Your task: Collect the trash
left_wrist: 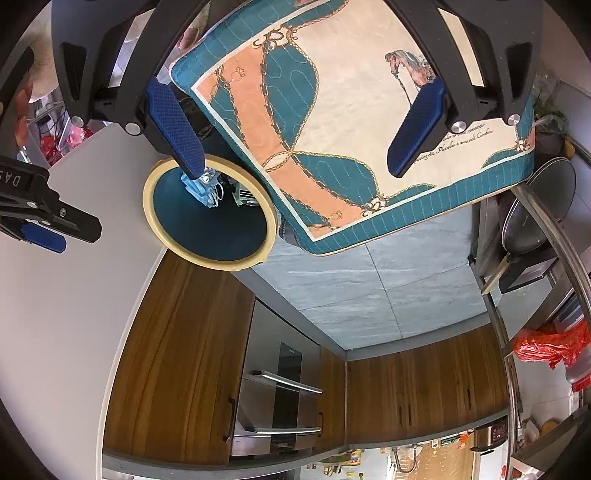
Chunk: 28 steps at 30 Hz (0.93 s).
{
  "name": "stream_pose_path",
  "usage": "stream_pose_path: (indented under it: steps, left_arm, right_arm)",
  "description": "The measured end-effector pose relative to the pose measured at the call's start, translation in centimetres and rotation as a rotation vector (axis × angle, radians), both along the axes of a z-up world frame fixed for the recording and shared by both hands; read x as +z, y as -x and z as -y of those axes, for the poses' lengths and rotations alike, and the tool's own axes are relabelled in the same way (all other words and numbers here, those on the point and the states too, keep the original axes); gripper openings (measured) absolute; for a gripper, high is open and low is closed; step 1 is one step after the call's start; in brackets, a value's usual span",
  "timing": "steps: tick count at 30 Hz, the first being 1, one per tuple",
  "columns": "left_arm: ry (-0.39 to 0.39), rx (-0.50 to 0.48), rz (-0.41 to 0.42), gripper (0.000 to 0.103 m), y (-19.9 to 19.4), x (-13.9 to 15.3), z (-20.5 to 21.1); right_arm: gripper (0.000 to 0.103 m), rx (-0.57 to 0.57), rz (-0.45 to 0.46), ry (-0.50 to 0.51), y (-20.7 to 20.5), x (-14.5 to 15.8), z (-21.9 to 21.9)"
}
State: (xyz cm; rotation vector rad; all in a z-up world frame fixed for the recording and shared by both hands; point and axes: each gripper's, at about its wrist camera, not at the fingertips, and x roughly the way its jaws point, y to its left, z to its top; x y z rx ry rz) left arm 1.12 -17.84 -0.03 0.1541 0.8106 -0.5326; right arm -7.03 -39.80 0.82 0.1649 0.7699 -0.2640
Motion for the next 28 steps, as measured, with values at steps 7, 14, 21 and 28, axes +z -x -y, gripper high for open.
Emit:
stream_pose_path:
  steps: [7, 14, 21, 28]
  left_arm:
    - [-0.006, -0.007, 0.009, 0.098, 0.1, 0.0, 0.1]
    - [-0.005, 0.0, 0.015, 0.098, 0.0, 0.0, 0.0]
    - [0.001, 0.004, 0.008, 0.098, -0.1, 0.0, -0.1]
    - [0.005, 0.029, 0.007, 0.098, -0.4, 0.9, -1.1]
  right_arm:
    - [0.098, 0.0, 0.0, 0.0, 0.0, 0.0, 0.1]
    - [0.098, 0.0, 0.001, 0.0, 0.0, 0.0, 0.1]
    - [0.098, -0.001, -0.001, 0.002, 0.0, 0.0, 0.2]
    - [0.098, -0.036, -0.037, -0.029, -0.6, -0.1, 0.0]
